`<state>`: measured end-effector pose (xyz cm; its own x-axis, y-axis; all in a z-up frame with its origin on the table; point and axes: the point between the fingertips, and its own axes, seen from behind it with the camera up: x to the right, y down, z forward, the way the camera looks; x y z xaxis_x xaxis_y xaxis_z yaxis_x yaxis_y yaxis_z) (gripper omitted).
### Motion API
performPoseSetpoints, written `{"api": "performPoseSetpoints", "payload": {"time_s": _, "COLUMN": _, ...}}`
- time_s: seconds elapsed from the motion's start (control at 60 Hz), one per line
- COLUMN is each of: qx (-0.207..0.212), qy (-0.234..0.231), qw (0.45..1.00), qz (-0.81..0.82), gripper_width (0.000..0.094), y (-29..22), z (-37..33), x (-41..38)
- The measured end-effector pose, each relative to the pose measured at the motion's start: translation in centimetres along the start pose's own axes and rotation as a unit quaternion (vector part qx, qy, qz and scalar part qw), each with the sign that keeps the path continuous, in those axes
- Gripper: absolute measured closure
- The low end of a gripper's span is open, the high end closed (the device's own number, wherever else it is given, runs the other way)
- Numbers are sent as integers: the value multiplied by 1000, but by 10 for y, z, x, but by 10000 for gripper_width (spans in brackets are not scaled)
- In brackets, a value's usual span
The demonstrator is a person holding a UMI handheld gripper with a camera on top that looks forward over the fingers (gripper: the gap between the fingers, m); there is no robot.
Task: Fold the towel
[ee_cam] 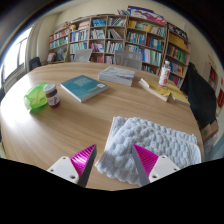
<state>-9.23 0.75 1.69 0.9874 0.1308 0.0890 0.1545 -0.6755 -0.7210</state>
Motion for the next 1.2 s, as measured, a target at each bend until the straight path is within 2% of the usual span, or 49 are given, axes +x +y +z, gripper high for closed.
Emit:
{"api": "performPoseSetpoints", "payload": {"time_s": 0.05, "qx": -11, "qy": -7, "qw": 1000, "qz": -2, "gripper_width": 282, "y": 3, "z": 13, "x": 0}}
{"api": "performPoseSetpoints", "payload": {"time_s": 0.1, "qx": -41, "qy": -3, "qw": 999, "qz": -9, "gripper_width": 473, "y": 21, "z": 29, "x": 8}}
{"api": "performPoseSetpoints", "payload": {"time_s": 0.133, "qx": -22, "qy": -13, "qw": 1000, "qz": -1, "gripper_width": 536, "y": 15, "z": 33, "x": 5}}
{"api": "performPoseSetpoints", "payload": {"time_s": 0.183, "qx": -28, "qy": -18, "qw": 999, "qz": -4, "gripper_width": 650, "y": 15, "z": 29, "x": 3}}
{"api": "performPoseSetpoints", "payload": {"time_s": 0.233, "qx": -34, "qy": -8, "qw": 999, "qz": -15, "gripper_width": 842, "y": 18, "z": 28, "x": 12}}
{"api": "performPoseSetpoints", "payload": {"time_s": 0.283, "qx": -30, "qy": -14, "qw": 999, "qz": -6, "gripper_width": 889, "y": 16, "z": 27, "x": 13}}
{"api": "performPoseSetpoints", "payload": {"time_s": 0.383, "qx": -34, "qy": -40, "qw": 999, "qz": -8, "gripper_width": 906, "y": 15, "z": 20, "x": 10}}
{"api": "performPoseSetpoints", "payload": {"time_s": 0.433, "qx": -23, "qy": -56, "qw": 998, "qz": 15, "gripper_width": 907, "y": 1, "z": 8, "x": 15}}
{"api": "performPoseSetpoints", "payload": {"time_s": 0.6, "qx": 44, "qy": -64, "qw": 990, "qz": 115, "gripper_width": 905, "y": -58, "z": -61, "x": 66}}
{"api": "performPoseSetpoints", "payload": {"time_s": 0.717, "qx": 57, "qy": -49, "qw": 979, "qz": 190, "gripper_width": 903, "y": -60, "z": -93, "x": 135}}
{"api": "performPoseSetpoints", "payload": {"time_s": 0.817, "qx": 35, "qy": 3, "qw": 976, "qz": 213, "gripper_width": 901, "y": -24, "z": -88, "x": 206}}
{"api": "performPoseSetpoints", "payload": {"time_s": 0.917, "qx": -40, "qy": 41, "qw": 968, "qz": 243, "gripper_width": 898, "y": 38, "z": -72, "x": 249}}
{"api": "performPoseSetpoints", "payload": {"time_s": 0.983, "qx": -76, "qy": 42, "qw": 955, "qz": 284, "gripper_width": 890, "y": 77, "z": -55, "x": 259}}
{"api": "performPoseSetpoints", "payload": {"time_s": 1.083, "qx": -74, "qy": 38, "qw": 951, "qz": 299, "gripper_width": 866, "y": 89, "z": -43, "x": 267}}
{"api": "performPoseSetpoints", "payload": {"time_s": 1.117, "qx": -74, "qy": 36, "qw": 947, "qz": 311, "gripper_width": 838, "y": 92, "z": -44, "x": 268}}
{"api": "performPoseSetpoints", "payload": {"time_s": 1.15, "qx": -76, "qy": 36, "qw": 942, "qz": 324, "gripper_width": 770, "y": 89, "z": -48, "x": 267}}
{"api": "performPoseSetpoints", "payload": {"time_s": 1.2, "qx": -76, "qy": 35, "qw": 937, "qz": 338, "gripper_width": 608, "y": 84, "z": -57, "x": 267}}
